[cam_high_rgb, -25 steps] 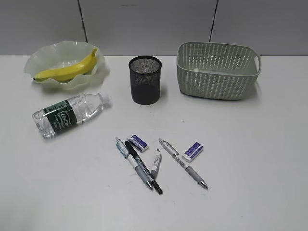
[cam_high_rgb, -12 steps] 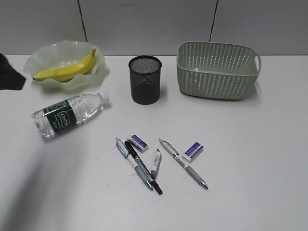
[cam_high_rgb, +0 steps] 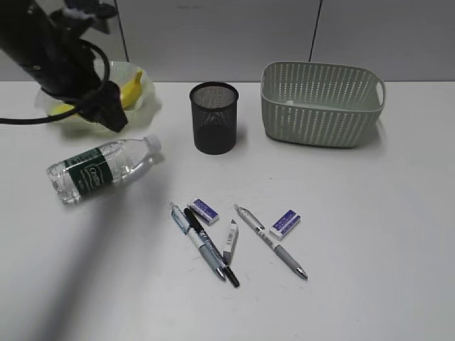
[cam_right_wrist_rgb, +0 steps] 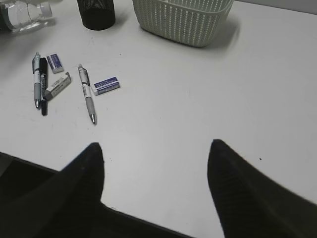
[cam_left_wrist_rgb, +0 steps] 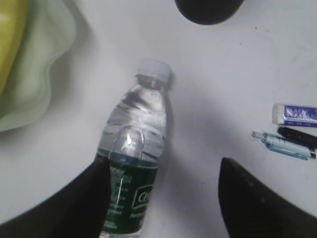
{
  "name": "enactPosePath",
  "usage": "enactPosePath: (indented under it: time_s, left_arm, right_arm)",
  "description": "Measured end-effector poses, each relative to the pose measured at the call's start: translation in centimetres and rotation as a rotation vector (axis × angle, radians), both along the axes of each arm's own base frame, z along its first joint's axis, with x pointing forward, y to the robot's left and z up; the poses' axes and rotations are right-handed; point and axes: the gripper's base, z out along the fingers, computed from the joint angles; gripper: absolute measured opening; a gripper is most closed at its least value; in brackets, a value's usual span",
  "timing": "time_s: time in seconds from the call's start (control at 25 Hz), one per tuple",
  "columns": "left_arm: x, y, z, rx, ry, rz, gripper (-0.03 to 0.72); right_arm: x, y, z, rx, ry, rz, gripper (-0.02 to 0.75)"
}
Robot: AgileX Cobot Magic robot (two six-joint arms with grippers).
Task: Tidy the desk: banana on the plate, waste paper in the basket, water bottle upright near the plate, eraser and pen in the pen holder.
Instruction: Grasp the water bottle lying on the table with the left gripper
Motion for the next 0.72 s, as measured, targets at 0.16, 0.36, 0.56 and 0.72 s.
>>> enactPosePath:
  time_s: [0.16,0.36,0.56,0.72]
  left_arm:
    - [1.6,-1.9,-2.5,0.09,0.066,-0.079,0.532]
    - [2.3,-2.3,-5.4,0.176,0.13,-0.12,0.584]
    - [2.9,-2.1,-7.1,0.229,0.14,-0.136,0.591]
    - [3.4,-2.2,-7.4,0.233,0.109,-0.139,0.591]
  right_arm:
    - [0.0,0.0,0.0,0.001,0.0,0.0,0.518]
    - [0.0,0.0,0.0,0.001,-0.001,-0.001,0.518]
    - [0.0,0.0,0.0,0.001,-0.001,-0.001,0.518]
    - [0.0,0.0,0.0,0.001,-0.001,-0.001,0.518]
